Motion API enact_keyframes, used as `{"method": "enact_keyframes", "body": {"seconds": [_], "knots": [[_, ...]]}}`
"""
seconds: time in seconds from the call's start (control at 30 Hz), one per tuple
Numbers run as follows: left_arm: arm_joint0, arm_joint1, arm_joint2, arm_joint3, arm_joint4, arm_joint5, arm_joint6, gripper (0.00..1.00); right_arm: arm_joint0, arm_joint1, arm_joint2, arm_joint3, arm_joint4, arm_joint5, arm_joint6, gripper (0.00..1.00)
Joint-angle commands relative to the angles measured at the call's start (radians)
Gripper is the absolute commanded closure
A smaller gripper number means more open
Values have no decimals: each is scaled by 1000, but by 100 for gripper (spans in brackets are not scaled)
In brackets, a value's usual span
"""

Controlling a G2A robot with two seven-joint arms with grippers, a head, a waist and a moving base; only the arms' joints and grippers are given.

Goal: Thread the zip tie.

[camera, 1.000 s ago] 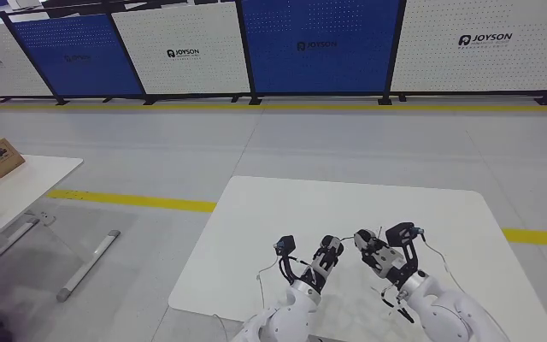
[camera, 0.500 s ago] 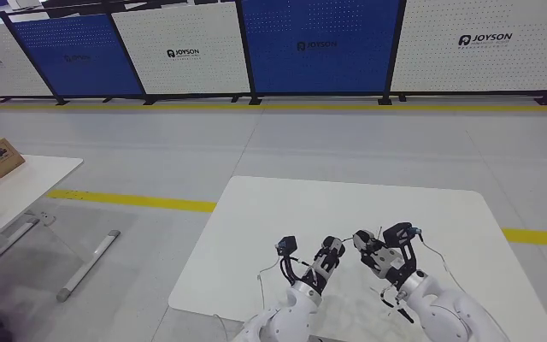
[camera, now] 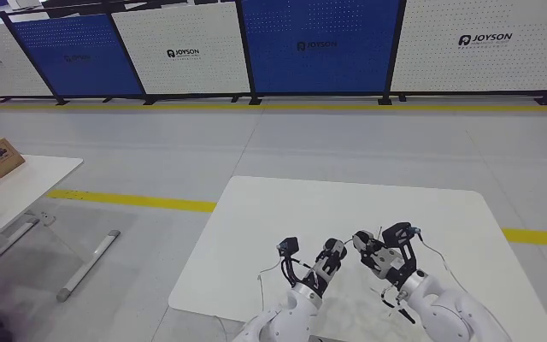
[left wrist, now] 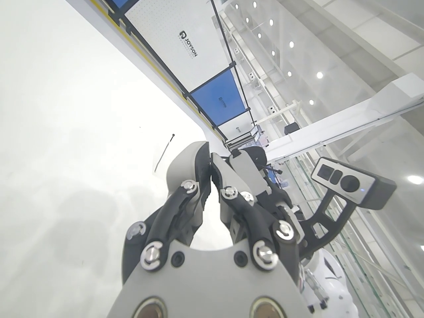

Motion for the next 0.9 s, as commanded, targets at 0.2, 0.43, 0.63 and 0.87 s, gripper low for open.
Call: {"method": "enact_keyframes", "body": {"seconds": [0.2, 0.43, 0.63, 0.87], "knots": [[9, 6, -6, -11, 13, -14, -25, 100, 2, 4, 2, -2, 2, 0, 16, 100], [12, 9, -14, -16, 20, -5, -30, 100, 2, 9, 3, -7, 3, 0, 26, 100], [-1, 5, -14, -7, -7, 37, -28, 100, 6, 11, -3, -7, 7, 0, 47, 100], [-11, 2, -11, 1, -25, 45, -35, 100, 19, 10, -16, 2, 6, 0, 54, 92]]}}
